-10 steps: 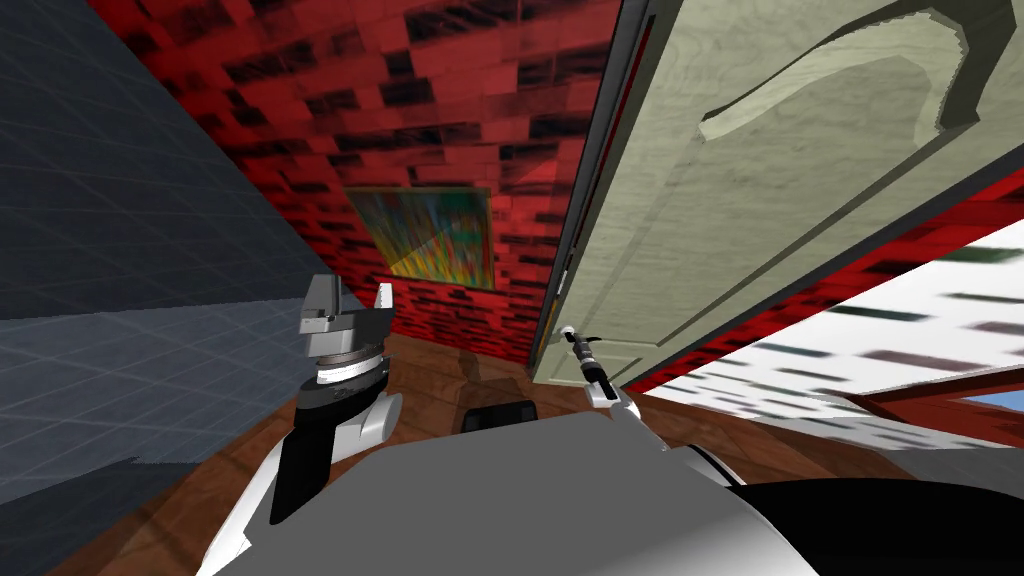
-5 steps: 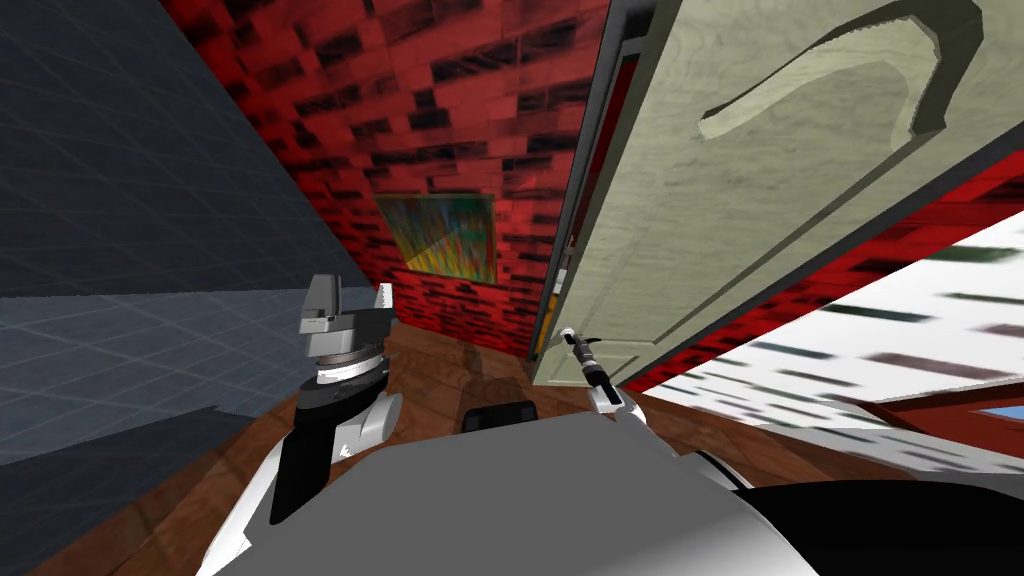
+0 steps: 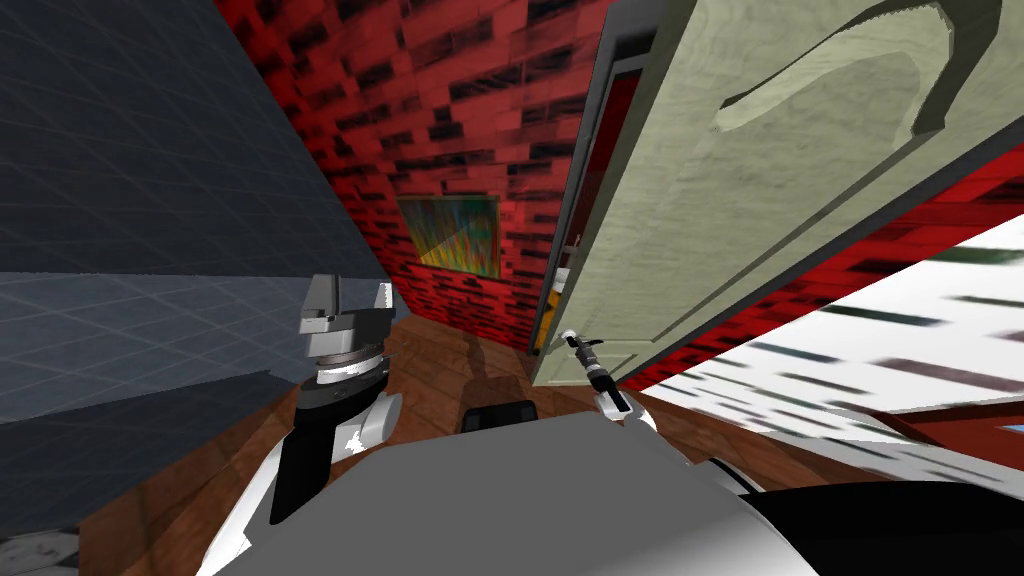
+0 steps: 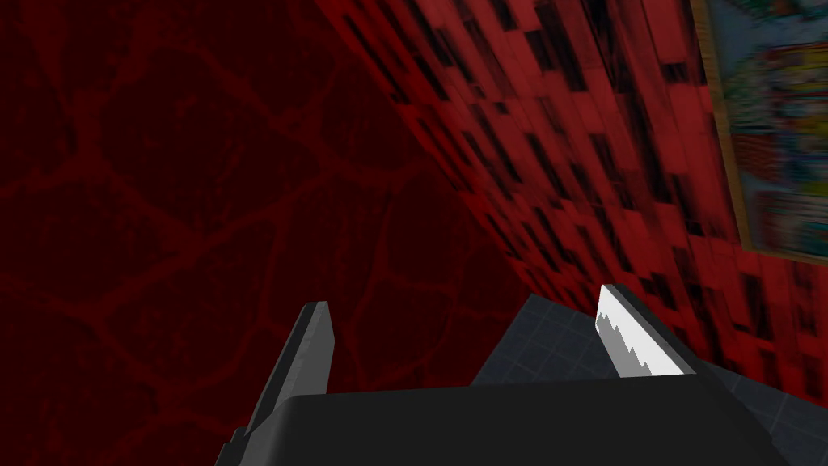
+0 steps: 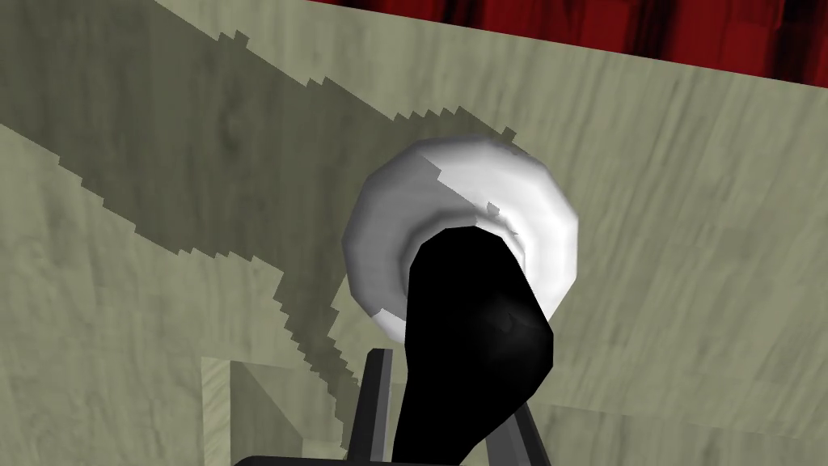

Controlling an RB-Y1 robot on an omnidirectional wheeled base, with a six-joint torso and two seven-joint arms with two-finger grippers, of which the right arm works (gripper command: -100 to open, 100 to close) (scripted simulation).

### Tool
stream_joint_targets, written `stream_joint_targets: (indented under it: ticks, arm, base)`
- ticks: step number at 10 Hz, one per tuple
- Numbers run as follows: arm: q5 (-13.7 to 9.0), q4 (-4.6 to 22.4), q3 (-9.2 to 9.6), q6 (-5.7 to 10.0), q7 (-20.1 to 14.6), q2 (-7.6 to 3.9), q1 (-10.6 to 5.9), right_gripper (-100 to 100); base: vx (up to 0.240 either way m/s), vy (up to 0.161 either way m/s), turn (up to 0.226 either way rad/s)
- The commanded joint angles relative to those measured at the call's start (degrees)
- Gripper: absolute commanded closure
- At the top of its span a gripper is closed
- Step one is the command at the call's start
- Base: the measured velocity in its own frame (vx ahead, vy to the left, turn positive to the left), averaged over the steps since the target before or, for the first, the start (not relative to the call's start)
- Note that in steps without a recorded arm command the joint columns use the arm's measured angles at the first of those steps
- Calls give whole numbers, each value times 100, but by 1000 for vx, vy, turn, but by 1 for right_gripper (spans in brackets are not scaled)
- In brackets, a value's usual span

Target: Pull the door open

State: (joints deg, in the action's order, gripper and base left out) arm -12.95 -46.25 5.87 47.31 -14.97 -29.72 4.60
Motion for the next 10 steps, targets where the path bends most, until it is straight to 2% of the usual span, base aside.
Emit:
stream_joint_targets:
  ticks: [1,3,4,5,6,7,8,10]
  arm:
    - [31,-63,120,179,-122,-118,148,100]
    - [54,-97,222,321,-233,-226,254,100]
    - [45,-91,187,232,-185,-183,215,100]
    - [42,-45,277,427,-276,-269,325,100]
    - [40,-38,293,468,-292,-289,345,100]
    - [34,-17,346,604,-347,-358,414,100]
    - [32,-9,365,652,-367,-383,438,100]
    - [22,28,457,886,-462,-501,555,100]
  base:
    - [-230,-69,152]
    - [-215,-64,95]
    - [-84,-24,14]
    - [-196,-43,224]
    - [-237,-76,171]
    - [-197,-77,168]
    - [-221,-90,123]
    - [-232,-87,200]
